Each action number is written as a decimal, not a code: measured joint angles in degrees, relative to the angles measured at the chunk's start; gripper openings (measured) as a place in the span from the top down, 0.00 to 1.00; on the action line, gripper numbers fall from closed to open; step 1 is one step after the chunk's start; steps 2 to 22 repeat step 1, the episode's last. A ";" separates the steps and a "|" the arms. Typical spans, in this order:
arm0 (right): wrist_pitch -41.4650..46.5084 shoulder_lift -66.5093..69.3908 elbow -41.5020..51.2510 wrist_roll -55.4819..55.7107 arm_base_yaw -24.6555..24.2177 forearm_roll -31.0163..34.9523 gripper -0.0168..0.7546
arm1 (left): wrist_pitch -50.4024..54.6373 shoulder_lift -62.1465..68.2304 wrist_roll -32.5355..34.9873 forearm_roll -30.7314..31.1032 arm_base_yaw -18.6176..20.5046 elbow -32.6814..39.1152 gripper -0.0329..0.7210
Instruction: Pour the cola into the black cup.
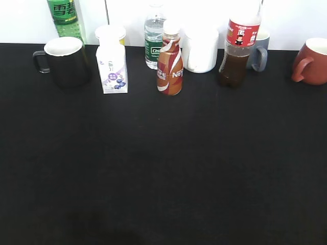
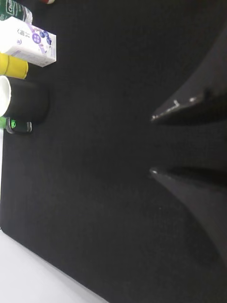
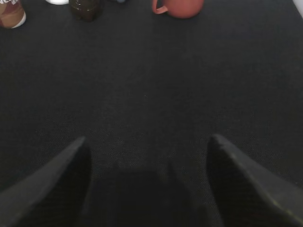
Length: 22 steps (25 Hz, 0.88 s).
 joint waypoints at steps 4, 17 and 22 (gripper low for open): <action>0.00 0.00 0.00 0.00 0.00 0.00 0.23 | 0.00 0.00 0.00 0.00 0.00 0.00 0.66; 0.00 0.00 0.00 0.00 0.00 0.00 0.23 | 0.00 0.00 0.00 0.00 0.00 0.00 0.66; 0.00 0.00 0.00 0.00 0.00 0.00 0.23 | 0.00 0.00 0.00 0.00 0.00 0.00 0.66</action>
